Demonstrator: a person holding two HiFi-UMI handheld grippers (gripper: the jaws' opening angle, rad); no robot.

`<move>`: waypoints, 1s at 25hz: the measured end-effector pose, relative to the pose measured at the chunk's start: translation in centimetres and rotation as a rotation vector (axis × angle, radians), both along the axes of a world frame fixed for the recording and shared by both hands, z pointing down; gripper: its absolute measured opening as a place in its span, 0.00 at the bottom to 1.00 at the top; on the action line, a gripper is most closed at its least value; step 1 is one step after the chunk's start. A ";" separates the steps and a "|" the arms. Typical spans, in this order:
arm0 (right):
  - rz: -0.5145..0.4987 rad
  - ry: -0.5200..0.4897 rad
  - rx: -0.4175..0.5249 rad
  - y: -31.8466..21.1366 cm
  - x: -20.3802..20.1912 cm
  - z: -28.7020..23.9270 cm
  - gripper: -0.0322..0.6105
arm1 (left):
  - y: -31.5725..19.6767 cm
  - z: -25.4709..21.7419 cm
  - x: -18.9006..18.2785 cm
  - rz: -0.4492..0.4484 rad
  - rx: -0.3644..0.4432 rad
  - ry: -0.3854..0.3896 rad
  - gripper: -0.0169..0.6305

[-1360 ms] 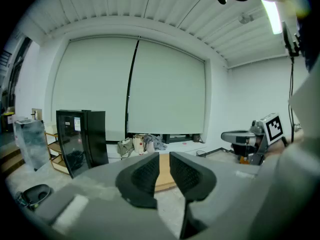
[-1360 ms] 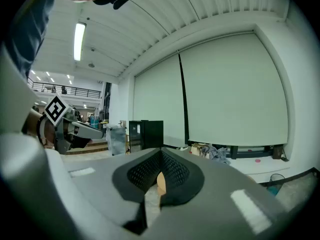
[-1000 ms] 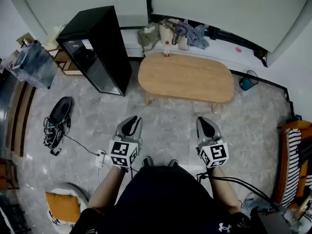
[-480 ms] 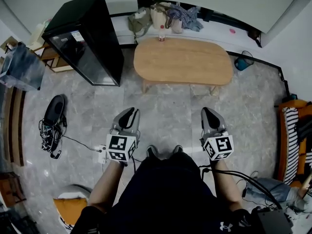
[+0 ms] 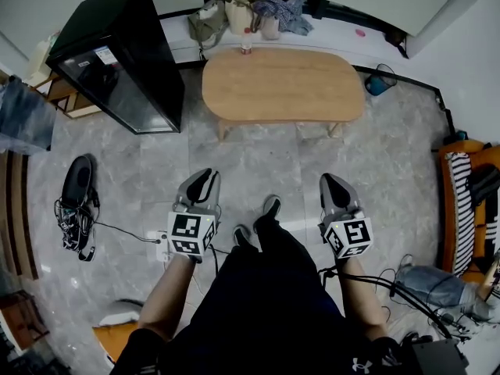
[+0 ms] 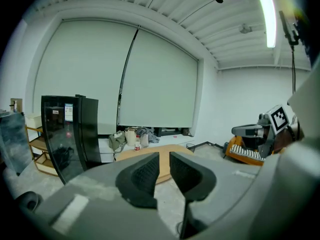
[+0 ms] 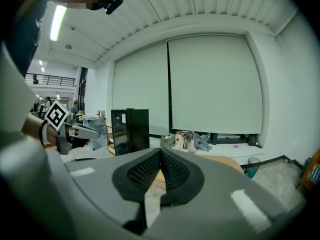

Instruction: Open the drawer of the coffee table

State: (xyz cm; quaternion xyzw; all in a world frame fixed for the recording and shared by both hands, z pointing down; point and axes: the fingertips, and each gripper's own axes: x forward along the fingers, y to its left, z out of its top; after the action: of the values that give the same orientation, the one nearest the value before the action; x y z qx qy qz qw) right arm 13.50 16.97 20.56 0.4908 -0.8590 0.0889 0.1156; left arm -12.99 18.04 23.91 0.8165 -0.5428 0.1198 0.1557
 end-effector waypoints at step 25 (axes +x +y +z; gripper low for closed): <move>0.065 -0.096 -0.048 -18.6 3.0 5.7 0.05 | -15.8 2.5 0.6 -0.074 -0.073 -0.096 0.13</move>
State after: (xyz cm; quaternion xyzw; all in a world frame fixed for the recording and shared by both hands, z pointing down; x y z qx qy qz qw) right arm 16.51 -1.60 26.29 0.5106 -0.8448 0.1366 0.0832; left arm -12.40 2.26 26.37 0.7830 -0.5749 0.1727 0.1633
